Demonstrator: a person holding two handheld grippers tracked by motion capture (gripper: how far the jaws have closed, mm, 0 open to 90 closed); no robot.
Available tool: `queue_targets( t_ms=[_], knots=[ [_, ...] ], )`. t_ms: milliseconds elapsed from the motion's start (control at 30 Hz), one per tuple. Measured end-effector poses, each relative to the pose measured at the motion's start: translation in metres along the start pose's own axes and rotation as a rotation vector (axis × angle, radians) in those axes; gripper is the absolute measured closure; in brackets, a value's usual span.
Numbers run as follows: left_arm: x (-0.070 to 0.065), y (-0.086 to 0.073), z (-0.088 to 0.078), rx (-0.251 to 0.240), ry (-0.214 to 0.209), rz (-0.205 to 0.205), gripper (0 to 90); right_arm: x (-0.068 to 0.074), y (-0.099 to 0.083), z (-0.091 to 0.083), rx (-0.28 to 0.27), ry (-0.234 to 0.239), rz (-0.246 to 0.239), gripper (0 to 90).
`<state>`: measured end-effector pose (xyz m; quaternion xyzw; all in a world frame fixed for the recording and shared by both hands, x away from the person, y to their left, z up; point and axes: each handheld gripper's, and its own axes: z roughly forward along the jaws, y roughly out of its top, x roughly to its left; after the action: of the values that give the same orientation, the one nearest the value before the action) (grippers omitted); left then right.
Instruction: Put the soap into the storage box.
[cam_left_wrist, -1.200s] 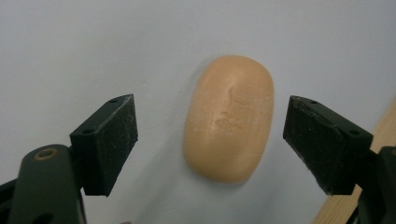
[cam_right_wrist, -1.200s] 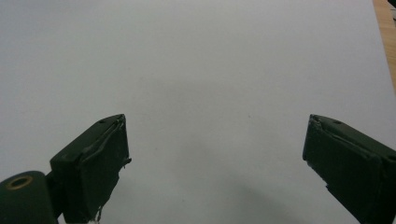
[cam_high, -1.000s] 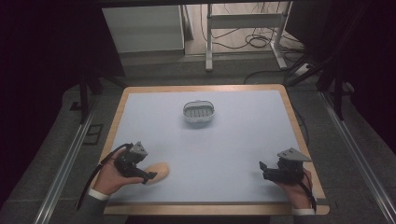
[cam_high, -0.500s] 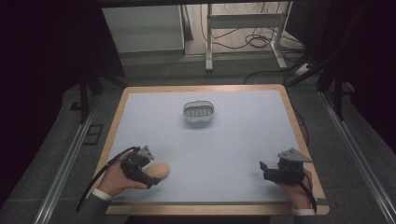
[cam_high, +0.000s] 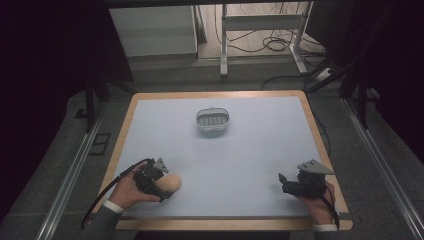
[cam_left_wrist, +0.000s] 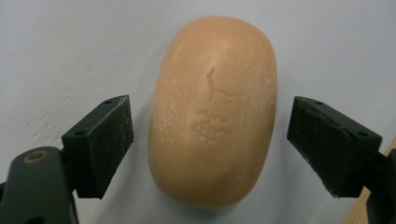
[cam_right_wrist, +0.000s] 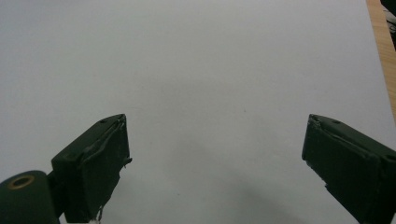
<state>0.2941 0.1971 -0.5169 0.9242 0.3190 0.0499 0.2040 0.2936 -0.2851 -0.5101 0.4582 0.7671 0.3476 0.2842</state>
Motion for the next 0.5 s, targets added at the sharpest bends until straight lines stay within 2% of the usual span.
queue_targets(
  t_ms=[267,333,500],
  knots=[
    [0.0011,0.0008,0.0045,0.012,-0.003,0.018,22.3,-0.0007,-0.0009,0.0006,0.003,-0.005,0.001,7.2],
    [0.0021,0.0006,0.0030,0.005,-0.005,0.016,30.3,-0.0011,-0.0011,0.0005,0.003,-0.009,0.001,7.2],
    [0.0037,0.0009,0.0025,0.006,-0.008,0.012,31.7,-0.0015,-0.0015,0.0007,0.004,-0.015,0.005,7.2]
  ],
)
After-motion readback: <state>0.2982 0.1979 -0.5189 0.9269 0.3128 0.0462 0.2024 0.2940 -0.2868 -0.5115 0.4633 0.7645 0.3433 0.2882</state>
